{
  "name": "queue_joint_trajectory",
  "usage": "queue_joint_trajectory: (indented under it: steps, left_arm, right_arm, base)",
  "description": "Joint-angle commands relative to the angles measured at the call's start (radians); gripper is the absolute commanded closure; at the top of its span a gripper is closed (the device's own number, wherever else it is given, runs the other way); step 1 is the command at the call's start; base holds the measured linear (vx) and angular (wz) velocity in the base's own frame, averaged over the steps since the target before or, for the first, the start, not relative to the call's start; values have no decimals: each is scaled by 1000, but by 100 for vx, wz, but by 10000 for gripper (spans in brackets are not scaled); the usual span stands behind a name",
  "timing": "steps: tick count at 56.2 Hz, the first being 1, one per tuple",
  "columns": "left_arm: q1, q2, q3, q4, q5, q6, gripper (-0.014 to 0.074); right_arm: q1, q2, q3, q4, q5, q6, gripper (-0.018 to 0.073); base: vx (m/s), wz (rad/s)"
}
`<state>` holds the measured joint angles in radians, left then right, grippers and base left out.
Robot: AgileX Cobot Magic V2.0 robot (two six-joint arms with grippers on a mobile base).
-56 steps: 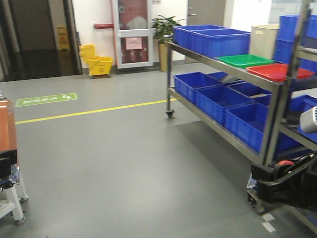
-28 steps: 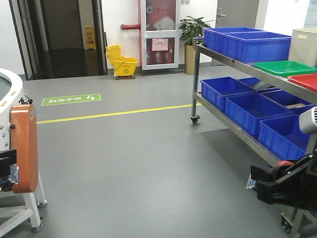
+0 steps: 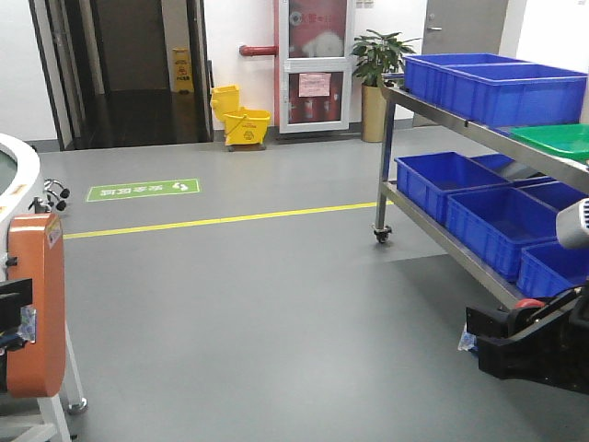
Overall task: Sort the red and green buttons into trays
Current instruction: 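Carry both held buttons while the base drives to the tray shelf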
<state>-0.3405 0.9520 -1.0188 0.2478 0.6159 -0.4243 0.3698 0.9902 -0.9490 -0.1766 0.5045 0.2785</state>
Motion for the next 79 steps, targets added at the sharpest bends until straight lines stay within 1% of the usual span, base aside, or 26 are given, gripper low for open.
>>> queue_joint_trajectory:
  steps: [1,79]
  left_arm:
    - [-2,-11,-27,6,-81,0,594]
    - [-2,-11,-27,6,-81,0,594]
  right_arm:
    - [-1,-17,-34,-16,-77,-1,568]
    - [-1,-17,-34,-16,-70,-1,568]
  base:
    - [36,7]
    - [41,3]
